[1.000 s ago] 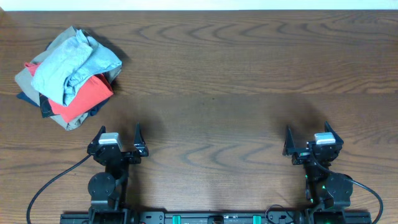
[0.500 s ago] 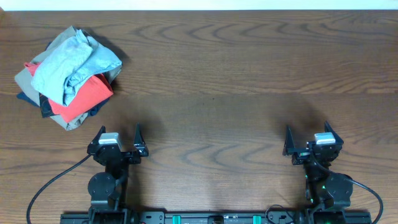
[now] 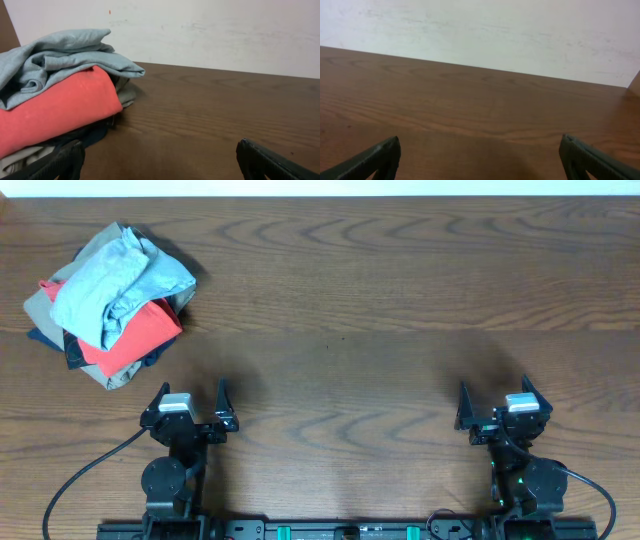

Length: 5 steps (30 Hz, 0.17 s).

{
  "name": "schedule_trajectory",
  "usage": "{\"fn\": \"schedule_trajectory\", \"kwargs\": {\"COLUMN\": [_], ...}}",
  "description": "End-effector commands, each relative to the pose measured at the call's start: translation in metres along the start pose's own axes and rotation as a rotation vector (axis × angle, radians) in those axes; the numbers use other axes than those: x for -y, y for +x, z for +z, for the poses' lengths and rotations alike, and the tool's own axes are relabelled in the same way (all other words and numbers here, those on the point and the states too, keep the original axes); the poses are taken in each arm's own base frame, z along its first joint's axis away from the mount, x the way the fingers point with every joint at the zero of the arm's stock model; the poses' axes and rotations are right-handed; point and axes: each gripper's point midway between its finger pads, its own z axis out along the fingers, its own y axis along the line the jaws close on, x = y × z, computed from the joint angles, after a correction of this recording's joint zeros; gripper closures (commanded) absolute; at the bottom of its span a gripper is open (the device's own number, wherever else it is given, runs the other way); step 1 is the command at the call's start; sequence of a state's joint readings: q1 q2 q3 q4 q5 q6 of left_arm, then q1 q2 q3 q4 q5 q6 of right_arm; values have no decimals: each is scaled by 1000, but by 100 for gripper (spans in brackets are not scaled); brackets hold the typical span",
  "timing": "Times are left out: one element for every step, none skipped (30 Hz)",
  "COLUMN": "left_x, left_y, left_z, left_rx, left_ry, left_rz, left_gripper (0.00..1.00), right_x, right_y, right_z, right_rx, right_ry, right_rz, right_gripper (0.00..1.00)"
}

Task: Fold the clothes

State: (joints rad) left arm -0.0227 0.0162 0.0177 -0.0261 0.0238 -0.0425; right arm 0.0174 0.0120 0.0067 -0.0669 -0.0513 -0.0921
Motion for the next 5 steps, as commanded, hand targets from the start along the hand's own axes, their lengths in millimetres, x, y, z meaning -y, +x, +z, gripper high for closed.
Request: {"fn": "schedule_trajectory", "kwargs": {"left_x": [-3, -3, -3, -3, -3], "left_y": [17, 17, 17, 17, 17], "left_z": [1, 1, 1, 1, 1], "left_rx": [-58, -58, -58, -58, -58], "left_ry": [-13, -13, -13, -13, -13], "left_rz": [22, 22, 22, 22, 22], "left_gripper": [2, 2, 2, 2, 2], "right_x": [-2, -2, -2, -2, -2], "right_y": [0, 0, 0, 0, 0], "right_z": [0, 0, 0, 0, 0], "right_rx": [2, 2, 2, 2, 2], "right_ry": [-8, -8, -8, -8, -8], "right_rz": [-14, -14, -14, -14, -14], "right_gripper": [1, 1, 1, 1, 1]}}
